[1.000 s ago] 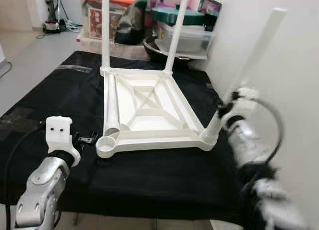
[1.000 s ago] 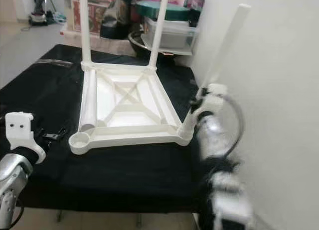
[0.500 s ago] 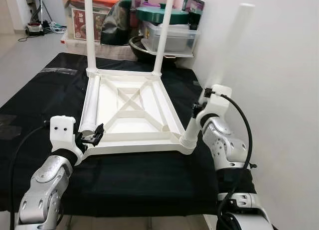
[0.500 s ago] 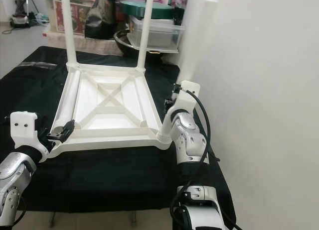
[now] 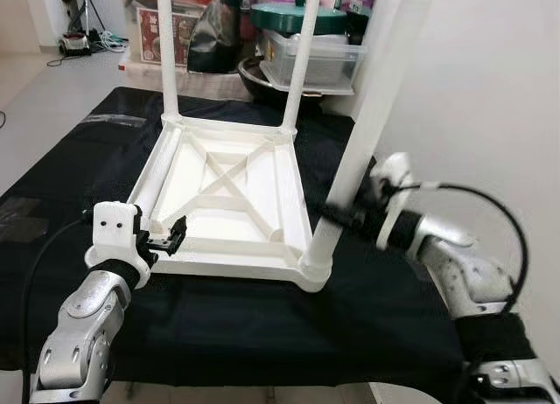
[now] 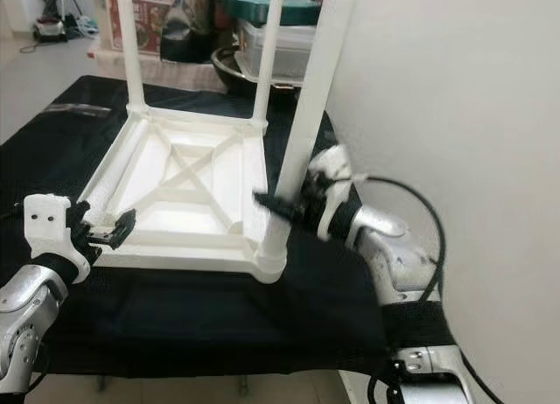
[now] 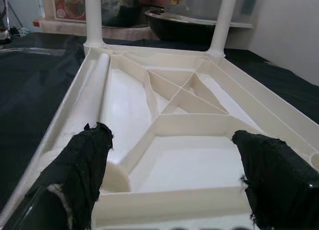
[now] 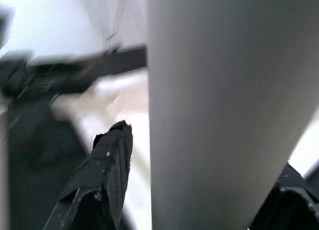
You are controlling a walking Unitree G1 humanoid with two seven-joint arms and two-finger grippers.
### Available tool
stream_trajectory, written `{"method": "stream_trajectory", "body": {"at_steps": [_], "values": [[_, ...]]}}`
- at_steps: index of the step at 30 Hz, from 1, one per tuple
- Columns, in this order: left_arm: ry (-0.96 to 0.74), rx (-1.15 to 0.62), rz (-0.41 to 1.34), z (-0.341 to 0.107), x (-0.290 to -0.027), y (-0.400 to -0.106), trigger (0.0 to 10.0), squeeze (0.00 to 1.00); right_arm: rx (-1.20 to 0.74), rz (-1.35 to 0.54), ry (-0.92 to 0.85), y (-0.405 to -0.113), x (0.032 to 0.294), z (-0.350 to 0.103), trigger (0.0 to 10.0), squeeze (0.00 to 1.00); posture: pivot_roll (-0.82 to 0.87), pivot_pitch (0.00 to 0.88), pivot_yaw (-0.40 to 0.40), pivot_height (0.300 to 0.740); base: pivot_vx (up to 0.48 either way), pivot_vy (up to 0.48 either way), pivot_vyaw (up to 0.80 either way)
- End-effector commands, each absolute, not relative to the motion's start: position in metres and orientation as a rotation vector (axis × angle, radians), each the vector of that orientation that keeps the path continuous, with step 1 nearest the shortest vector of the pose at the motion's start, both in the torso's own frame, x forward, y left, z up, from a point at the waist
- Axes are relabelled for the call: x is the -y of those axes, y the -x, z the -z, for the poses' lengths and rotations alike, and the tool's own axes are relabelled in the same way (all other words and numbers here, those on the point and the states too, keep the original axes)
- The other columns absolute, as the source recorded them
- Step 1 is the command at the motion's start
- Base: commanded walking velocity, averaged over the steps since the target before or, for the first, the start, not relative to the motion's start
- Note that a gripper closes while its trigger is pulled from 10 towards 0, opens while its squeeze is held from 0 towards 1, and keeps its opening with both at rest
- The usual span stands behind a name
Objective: Building children table
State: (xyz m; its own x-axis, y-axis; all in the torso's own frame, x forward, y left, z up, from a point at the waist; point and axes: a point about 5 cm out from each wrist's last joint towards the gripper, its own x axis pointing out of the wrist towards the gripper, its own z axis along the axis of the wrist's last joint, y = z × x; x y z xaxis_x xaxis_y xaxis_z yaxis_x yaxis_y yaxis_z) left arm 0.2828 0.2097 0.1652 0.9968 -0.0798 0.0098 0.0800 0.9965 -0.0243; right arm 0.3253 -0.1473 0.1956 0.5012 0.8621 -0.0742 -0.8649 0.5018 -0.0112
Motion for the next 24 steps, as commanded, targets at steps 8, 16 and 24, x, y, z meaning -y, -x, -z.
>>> {"method": "stream_trajectory", "body": {"at_steps": [8,16,24], "values": [[0.013,0.001,0.086,-0.163,-0.210,-0.280,10.0,0.00,-0.064,-1.160,0.040,-0.326,0.123,-0.190,0.0,0.00,0.14,0.000,-0.182,0.740,0.000,0.000,0.00],[0.009,-0.001,0.084,-0.162,-0.211,-0.280,10.0,0.00,-0.090,-0.214,-0.089,-0.367,0.169,-0.178,0.0,0.00,0.12,0.000,-0.175,0.740,0.000,0.000,0.00],[0.008,-0.009,0.101,-0.161,-0.209,-0.283,10.0,0.00,-0.249,-0.021,-0.032,-0.324,0.143,-0.153,10.0,0.00,0.11,0.000,-0.140,0.740,0.000,0.000,0.00]]}}
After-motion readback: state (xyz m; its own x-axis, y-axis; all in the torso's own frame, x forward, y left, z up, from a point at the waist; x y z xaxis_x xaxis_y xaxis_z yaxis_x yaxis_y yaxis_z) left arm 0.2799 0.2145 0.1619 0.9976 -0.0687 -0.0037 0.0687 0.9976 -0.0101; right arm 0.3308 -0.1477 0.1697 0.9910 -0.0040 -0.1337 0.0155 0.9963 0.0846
